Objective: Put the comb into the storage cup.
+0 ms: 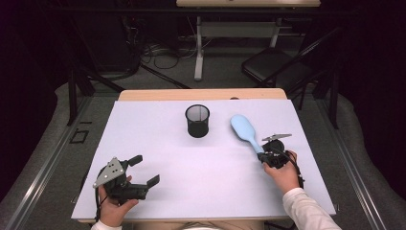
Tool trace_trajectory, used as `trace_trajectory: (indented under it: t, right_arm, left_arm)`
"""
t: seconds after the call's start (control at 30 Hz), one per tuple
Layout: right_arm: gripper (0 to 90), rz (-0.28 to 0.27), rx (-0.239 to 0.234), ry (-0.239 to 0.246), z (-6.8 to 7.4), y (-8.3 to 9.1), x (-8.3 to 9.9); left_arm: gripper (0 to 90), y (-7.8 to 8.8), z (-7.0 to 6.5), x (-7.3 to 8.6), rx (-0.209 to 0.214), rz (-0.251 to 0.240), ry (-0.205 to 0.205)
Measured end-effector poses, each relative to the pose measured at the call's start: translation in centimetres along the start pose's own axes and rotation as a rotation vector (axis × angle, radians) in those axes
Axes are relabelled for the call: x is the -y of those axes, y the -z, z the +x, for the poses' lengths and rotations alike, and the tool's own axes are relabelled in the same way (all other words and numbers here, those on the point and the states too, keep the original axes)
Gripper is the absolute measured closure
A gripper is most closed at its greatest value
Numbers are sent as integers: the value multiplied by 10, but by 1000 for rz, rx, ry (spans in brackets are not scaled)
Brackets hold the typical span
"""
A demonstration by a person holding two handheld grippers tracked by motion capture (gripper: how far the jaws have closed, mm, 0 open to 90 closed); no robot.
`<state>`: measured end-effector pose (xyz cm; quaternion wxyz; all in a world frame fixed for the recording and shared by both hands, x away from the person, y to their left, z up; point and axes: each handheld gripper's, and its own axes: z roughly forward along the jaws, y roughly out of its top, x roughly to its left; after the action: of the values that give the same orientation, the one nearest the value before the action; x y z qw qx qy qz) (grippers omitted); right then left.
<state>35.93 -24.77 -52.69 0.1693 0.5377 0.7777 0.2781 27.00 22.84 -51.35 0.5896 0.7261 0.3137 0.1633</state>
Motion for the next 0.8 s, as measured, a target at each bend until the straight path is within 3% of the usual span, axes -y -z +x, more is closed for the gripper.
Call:
trace_trajectory:
  t: [0.8]
  right_arm:
    - [855, -9, -18, 1, 1, 4, -5]
  left_arm:
    - [21, -2, 0, 0, 3, -1, 2]
